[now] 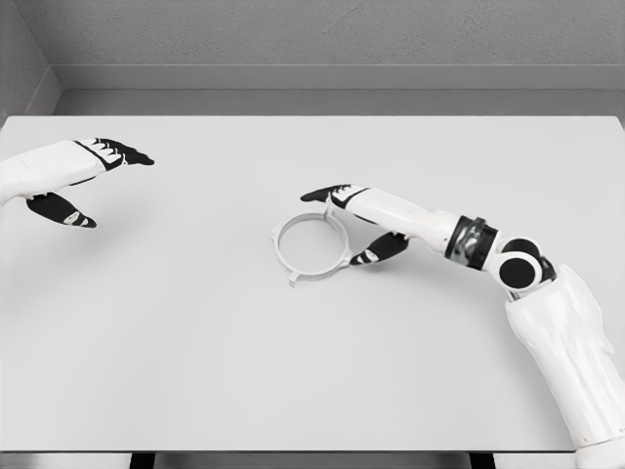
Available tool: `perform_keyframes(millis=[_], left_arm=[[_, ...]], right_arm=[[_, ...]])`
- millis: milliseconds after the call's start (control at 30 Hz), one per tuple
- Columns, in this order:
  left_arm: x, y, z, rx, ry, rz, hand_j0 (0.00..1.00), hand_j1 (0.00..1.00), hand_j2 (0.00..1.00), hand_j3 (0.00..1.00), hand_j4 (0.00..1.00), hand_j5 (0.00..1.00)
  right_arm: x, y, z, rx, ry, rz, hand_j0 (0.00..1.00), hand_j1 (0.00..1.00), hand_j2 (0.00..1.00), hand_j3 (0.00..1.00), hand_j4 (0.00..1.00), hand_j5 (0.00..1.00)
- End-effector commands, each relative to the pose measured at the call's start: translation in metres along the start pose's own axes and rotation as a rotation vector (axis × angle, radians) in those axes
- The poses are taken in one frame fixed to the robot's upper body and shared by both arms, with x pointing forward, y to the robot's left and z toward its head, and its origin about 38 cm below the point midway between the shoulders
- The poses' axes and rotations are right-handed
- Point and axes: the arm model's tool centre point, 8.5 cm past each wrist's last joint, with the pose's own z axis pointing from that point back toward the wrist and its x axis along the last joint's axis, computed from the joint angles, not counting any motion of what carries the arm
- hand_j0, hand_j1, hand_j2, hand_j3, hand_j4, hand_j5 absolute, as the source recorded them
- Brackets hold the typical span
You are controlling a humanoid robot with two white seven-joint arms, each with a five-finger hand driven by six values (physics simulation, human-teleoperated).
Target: Assemble PVC drainage pipe clamps
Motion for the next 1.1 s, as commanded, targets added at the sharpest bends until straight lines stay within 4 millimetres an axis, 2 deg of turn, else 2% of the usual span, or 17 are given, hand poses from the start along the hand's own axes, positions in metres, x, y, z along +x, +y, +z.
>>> perform_keyframes(millis=[0,633,833,967,1067], left_arm=[[0.0,0.001,0.001,0.004,0.001,0.005,1.0,1.0,1.0,1.0,1.0,1.0],[-0.001,0.002,0.002,0.004,0.004,0.004,1.0,1.0,1.0,1.0,1.0,1.0],[0.006,0.008,0.001,0.014,-0.017,-0.012,1.0,1.0,1.0,1.0,1.0,1.0],[0.006,0.005,0.0,0.01,-0.02,-0.006,1.0,1.0,1.0,1.0,1.0,1.0],[0.013,0.007,-0.004,0.017,-0.04,-0.012,1.0,1.0,1.0,1.0,1.0,1.0]], right_arm=[[0.001,-0.001,-0.001,-0.007,-0.004,-0.005,1.0,1.0,1.0,1.0,1.0,1.0],[0.004,-0.005,-0.005,-0.013,-0.015,0.003,1.0,1.0,1.0,1.0,1.0,1.0],[0.003,0.001,-0.003,-0.01,-0.008,-0.007,1.0,1.0,1.0,1.0,1.0,1.0],[-0.003,-0.009,0.008,-0.043,0.017,-0.003,1.0,1.0,1.0,1.0,1.0,1.0],[-0.004,-0.01,0.009,-0.045,0.017,-0.002,1.0,1.0,1.0,1.0,1.0,1.0]])
